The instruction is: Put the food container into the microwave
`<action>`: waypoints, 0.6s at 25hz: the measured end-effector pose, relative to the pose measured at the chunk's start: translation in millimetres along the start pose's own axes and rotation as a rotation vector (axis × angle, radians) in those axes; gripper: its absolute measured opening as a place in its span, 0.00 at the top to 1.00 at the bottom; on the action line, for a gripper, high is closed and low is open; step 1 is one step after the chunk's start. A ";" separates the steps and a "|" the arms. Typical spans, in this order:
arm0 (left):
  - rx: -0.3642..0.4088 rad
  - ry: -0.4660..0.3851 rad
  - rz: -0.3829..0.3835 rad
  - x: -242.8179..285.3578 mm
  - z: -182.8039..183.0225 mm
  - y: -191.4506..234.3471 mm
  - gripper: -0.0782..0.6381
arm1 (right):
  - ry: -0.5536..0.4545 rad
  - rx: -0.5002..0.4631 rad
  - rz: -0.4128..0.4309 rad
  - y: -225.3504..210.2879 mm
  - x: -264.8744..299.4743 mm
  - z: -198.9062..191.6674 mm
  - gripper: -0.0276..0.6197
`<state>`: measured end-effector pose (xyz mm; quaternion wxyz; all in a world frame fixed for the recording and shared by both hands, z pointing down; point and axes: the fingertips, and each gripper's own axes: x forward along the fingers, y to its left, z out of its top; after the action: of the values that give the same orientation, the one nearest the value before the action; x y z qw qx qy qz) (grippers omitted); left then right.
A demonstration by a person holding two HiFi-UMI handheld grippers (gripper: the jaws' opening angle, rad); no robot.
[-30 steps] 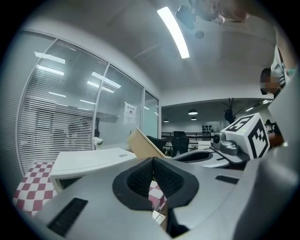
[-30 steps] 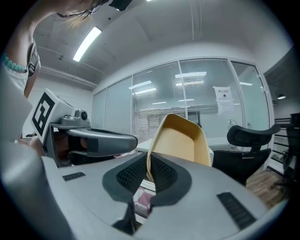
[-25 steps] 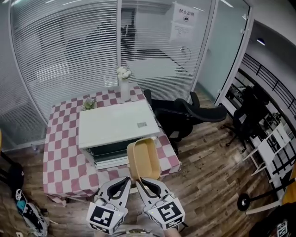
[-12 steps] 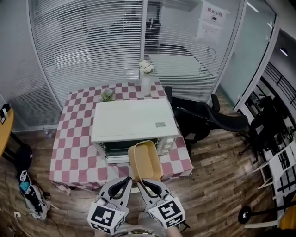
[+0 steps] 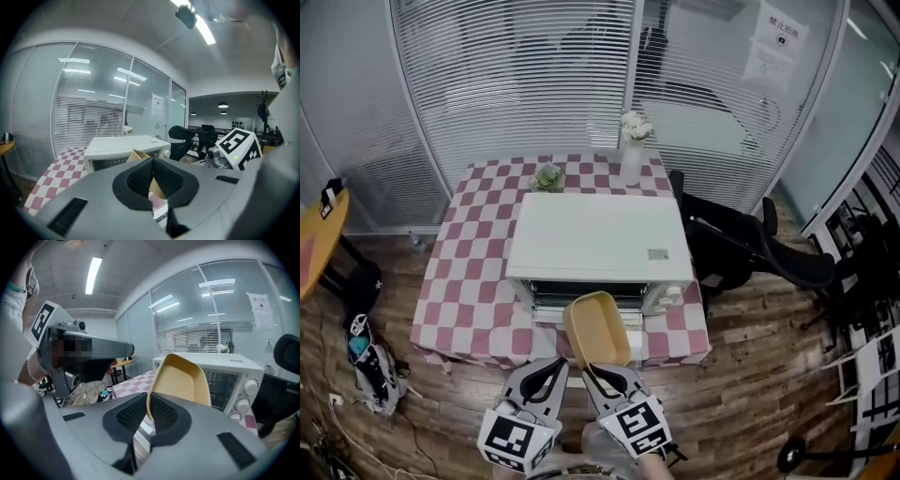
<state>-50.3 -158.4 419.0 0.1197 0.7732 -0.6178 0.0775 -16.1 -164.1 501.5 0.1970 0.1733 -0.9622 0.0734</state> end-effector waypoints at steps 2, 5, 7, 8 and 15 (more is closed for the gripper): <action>-0.004 0.003 0.015 3.4 -0.9 2.7 0.87 | 0.023 -0.012 0.023 -1.7 6.6 -4.5 0.93; -0.008 0.003 0.034 10.9 -0.2 4.0 0.87 | 0.056 -0.020 0.058 -7.2 14.5 -13.3 0.93; -0.011 0.004 0.052 15.9 0.2 3.8 0.87 | 0.083 -0.028 0.081 -11.9 18.5 -20.7 0.93; -0.012 0.003 0.062 18.2 0.8 3.6 0.87 | 0.096 -0.033 0.091 -14.7 20.0 -24.0 0.93; -0.026 -0.001 0.108 32.3 4.7 4.6 0.87 | 0.169 -0.081 0.128 -37.6 31.3 -37.0 0.93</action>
<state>-47.6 -190.9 423.6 0.1252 0.7372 -0.6597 0.0752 -16.4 -200.9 550.6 0.2789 0.0969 -0.9535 0.0614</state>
